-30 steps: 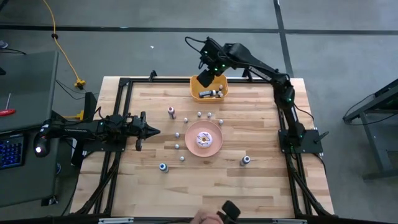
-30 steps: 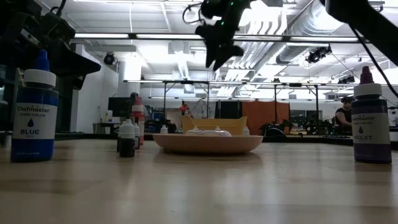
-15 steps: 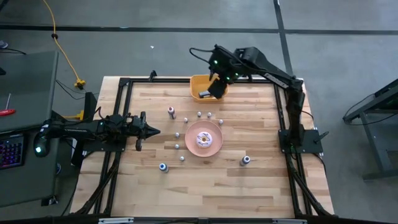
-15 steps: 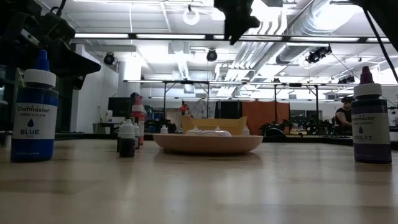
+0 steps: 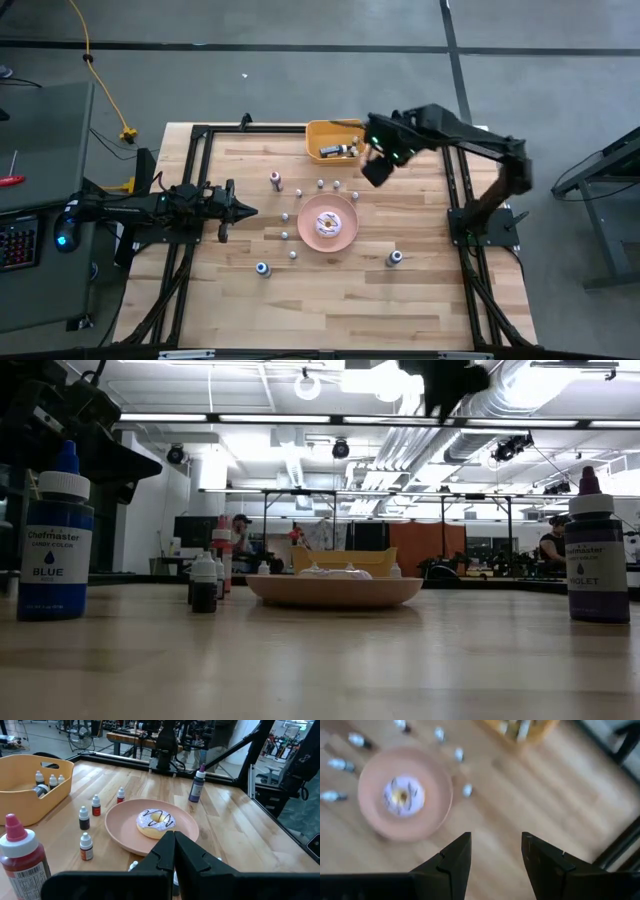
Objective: Pick & Place food coloring
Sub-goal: Put the large purple food coloring bottle into the orange bin
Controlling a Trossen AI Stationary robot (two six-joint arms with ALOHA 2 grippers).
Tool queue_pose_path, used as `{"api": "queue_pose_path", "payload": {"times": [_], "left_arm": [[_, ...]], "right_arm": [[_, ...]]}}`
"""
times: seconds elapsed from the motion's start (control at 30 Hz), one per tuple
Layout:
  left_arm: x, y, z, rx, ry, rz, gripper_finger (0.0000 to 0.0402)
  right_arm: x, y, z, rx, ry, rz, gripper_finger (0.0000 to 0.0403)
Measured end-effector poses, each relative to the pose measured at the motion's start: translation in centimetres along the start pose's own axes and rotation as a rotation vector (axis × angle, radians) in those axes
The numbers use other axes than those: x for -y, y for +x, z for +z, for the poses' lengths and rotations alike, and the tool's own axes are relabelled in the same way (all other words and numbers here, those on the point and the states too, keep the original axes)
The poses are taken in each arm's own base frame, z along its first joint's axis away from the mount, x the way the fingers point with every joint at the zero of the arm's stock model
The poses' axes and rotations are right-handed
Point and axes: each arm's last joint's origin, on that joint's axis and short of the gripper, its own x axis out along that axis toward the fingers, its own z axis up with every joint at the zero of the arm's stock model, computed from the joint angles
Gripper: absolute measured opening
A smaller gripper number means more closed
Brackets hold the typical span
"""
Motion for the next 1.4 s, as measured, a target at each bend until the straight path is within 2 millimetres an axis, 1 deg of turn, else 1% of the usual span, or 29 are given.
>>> {"api": "queue_pose_path", "payload": {"times": [0.1, 0.2, 0.33, 0.43, 0.53, 0.63, 0.77, 0.93, 1.03, 1.17, 1.3, 1.4], "left_arm": [[0.0, 0.0, 0.0, 0.000, 0.000, 0.000, 0.0001], [0.0, 0.0, 0.0, 0.000, 0.000, 0.000, 0.0001], [0.0, 0.0, 0.0, 0.000, 0.000, -0.001, 0.0001], [0.0, 0.0, 0.0, 0.000, 0.000, 0.000, 0.0001], [0.0, 0.0, 0.0, 0.000, 0.000, 0.000, 0.0001], [0.0, 0.0, 0.0, 0.000, 0.000, -0.001, 0.0001], [0.0, 0.0, 0.0, 0.000, 0.000, -0.001, 0.0001], [0.0, 0.0, 0.0, 0.000, 0.000, -0.001, 0.0001], [0.0, 0.0, 0.0, 0.000, 0.000, 0.000, 0.0001], [0.0, 0.0, 0.0, 0.000, 0.000, -0.001, 0.0001], [0.0, 0.0, 0.0, 0.000, 0.000, -0.001, 0.0001], [0.0, 0.0, 0.0, 0.000, 0.000, -0.001, 0.0001]], "right_arm": [[0.3, 0.6, -2.9, -0.055, 0.052, 0.009, 0.0163], [0.3, 1.3, -5.3, -0.081, 0.089, 0.019, 0.0163], [0.1, 2.1, -8.4, -0.169, 0.117, 0.038, 0.0163], [-0.6, 3.1, -10.2, -0.235, 0.100, 0.054, 0.0163], [-1.8, 4.0, -11.5, -0.275, 0.060, 0.102, 0.0164], [-3.0, 4.7, -12.5, -0.275, 0.012, 0.173, 0.0164], [-4.2, 5.4, -13.6, -0.277, -0.077, 0.243, 0.0164], [-5.1, 5.9, -14.6, -0.225, -0.320, 0.245, 0.0164], [-5.1, 5.8, -14.9, -0.165, -0.465, 0.219, 0.0164], [-5.6, 6.1, -14.8, -0.098, -0.612, 0.208, 0.0164], [-6.4, 6.8, -15.1, -0.159, -0.708, 0.245, 0.0165], [-6.8, 7.2, -15.5, -0.191, -0.731, 0.251, 0.0178]]}}
